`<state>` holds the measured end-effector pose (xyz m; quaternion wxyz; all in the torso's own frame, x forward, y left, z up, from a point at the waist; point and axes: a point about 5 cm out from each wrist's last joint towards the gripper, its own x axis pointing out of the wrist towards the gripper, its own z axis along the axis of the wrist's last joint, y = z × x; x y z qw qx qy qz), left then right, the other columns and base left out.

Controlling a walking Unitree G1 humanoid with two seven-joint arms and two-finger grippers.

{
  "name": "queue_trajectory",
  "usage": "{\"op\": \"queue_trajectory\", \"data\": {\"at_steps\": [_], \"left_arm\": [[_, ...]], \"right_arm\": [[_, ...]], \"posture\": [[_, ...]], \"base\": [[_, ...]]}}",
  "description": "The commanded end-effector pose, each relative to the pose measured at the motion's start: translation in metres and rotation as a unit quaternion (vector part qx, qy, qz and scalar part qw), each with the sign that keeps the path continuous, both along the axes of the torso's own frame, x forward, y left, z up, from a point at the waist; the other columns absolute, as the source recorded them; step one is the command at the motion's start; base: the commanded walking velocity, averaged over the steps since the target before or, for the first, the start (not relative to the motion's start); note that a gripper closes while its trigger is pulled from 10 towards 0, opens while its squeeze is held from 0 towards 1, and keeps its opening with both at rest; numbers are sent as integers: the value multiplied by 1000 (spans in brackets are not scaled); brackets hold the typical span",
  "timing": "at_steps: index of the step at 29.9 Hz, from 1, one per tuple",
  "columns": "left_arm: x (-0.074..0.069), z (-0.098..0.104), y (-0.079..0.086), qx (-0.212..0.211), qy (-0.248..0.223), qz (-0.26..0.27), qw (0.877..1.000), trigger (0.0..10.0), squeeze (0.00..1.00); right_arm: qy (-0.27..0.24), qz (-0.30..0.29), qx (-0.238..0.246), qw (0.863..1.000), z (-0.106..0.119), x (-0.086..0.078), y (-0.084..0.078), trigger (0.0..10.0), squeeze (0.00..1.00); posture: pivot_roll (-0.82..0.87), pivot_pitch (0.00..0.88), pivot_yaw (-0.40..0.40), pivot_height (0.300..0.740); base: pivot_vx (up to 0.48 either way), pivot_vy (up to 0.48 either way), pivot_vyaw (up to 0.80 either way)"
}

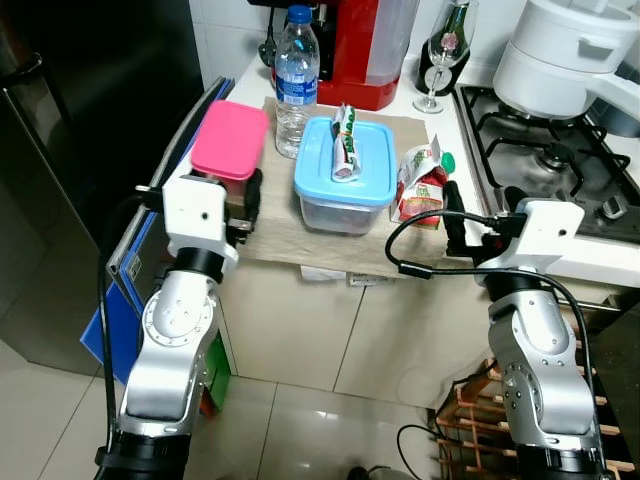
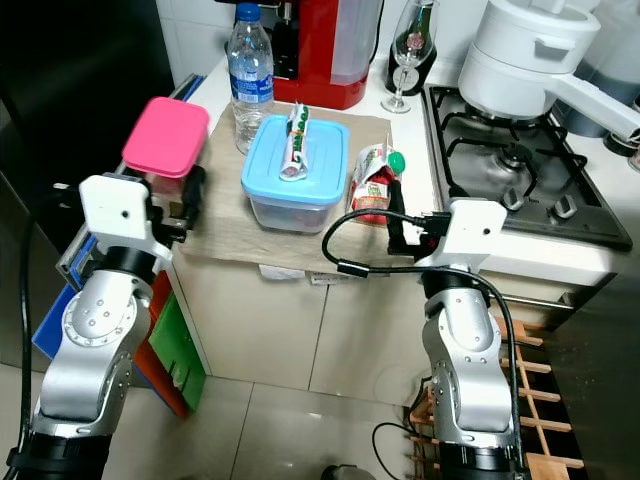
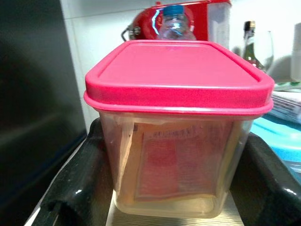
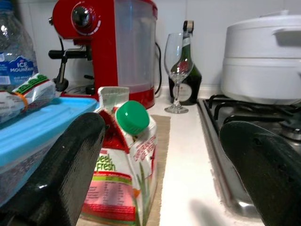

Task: Restocking fridge

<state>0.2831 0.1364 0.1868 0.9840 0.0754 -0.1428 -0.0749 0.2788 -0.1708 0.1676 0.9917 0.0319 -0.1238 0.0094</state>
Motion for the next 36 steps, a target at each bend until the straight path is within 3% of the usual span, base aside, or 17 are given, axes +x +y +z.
{"op": "queue_trajectory", "data": {"at_steps": [1,5,10,22,36], "left_arm": [[3,8,-4,13,-8,-17,1000,10000,0],[9,10,-2,26,0,-27,999,10000,0],[17,13,0,13,6,-32,999,10000,0],[21,2,-6,-48,30,-10,998,10000,0],[28,0,-8,-48,37,-18,998,10000,0]], "right_arm": [[2,-12,-2,1000,-3,0,-2,10000,0],[-4,-23,-4,1000,-5,1,0,10000,0],[-8,-29,-4,1000,-5,2,3,10000,0],[-15,-16,-22,1000,1,9,0,10000,0],[11,-19,-14,1000,-5,13,-1,10000,0]], "posture": [[-6,0,17,740],[-6,0,52,740],[-6,0,78,740],[-25,0,26,740],[-38,0,26,740]], "base": [[0,0,0],[0,0,0],[0,0,0],[0,0,0],[-228,0,0]]}}
